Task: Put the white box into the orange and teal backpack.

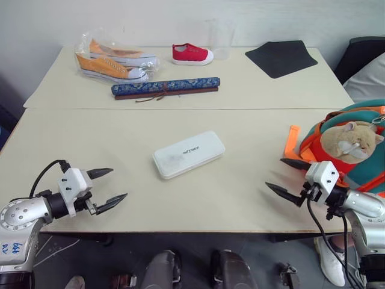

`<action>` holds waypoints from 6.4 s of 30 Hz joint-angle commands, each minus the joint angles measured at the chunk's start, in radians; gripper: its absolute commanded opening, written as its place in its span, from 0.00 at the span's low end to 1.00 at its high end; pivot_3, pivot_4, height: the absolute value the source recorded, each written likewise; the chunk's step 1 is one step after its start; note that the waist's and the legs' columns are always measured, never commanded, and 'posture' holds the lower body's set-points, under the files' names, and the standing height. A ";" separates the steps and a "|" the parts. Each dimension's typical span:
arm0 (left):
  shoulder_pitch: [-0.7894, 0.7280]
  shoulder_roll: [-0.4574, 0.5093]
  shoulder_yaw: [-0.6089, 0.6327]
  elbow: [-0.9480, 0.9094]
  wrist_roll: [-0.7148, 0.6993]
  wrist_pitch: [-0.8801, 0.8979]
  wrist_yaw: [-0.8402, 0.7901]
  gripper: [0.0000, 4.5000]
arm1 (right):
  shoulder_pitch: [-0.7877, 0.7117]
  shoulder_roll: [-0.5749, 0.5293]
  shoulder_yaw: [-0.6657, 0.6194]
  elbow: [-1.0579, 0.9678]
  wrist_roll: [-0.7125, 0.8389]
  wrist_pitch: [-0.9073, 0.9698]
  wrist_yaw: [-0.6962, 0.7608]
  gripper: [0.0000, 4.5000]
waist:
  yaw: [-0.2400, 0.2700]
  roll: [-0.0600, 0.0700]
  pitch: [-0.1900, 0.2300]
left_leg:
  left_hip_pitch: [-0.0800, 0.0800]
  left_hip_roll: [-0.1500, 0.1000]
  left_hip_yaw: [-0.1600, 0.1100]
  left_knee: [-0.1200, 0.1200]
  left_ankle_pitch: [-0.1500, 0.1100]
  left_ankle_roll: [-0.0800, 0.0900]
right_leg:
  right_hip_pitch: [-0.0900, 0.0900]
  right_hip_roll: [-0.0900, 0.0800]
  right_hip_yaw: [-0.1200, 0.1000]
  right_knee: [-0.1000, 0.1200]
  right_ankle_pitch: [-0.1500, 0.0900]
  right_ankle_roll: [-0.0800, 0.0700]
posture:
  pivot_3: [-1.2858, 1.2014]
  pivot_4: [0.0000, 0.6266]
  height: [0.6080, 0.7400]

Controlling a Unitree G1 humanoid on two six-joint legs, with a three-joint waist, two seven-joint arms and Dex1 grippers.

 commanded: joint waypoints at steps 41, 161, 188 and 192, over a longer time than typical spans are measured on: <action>-0.246 -0.353 -0.241 -0.224 0.024 0.530 0.566 0.01 | -0.485 0.397 0.300 0.210 -0.213 0.307 -0.324 0.00 | -0.021 -0.001 0.000 | -0.002 -0.001 0.001 0.002 0.006 0.005 | -0.001 0.002 0.000 0.007 0.000 0.000 | 0.52 0.24 1.00; -0.427 -0.277 -0.184 -0.037 -0.314 0.460 -0.094 0.31 | 0.094 -0.006 -0.322 -0.372 0.329 0.529 -0.236 0.25 | 0.010 0.005 -0.003 | -0.001 0.000 -0.002 0.003 0.003 0.008 | 0.004 0.001 -0.002 -0.002 0.002 0.000 | 0.52 0.24 1.00; -0.391 -0.092 0.207 -0.148 -0.618 0.669 0.033 0.31 | -0.162 -0.058 -0.003 -0.639 0.732 0.953 -0.181 0.01 | 0.001 -0.003 0.000 | -0.004 -0.001 -0.004 0.006 -0.003 0.010 | 0.005 0.000 -0.004 -0.003 0.002 0.001 | 0.52 0.24 1.00; -0.403 -0.087 0.190 -0.208 -0.652 0.688 0.061 0.31 | -0.171 -0.042 0.015 -0.621 0.700 0.933 -0.171 0.01 | 0.011 -0.003 0.000 | -0.003 -0.001 -0.004 0.006 -0.003 0.003 | 0.005 0.000 -0.004 -0.004 0.002 0.001 | 0.52 0.24 1.00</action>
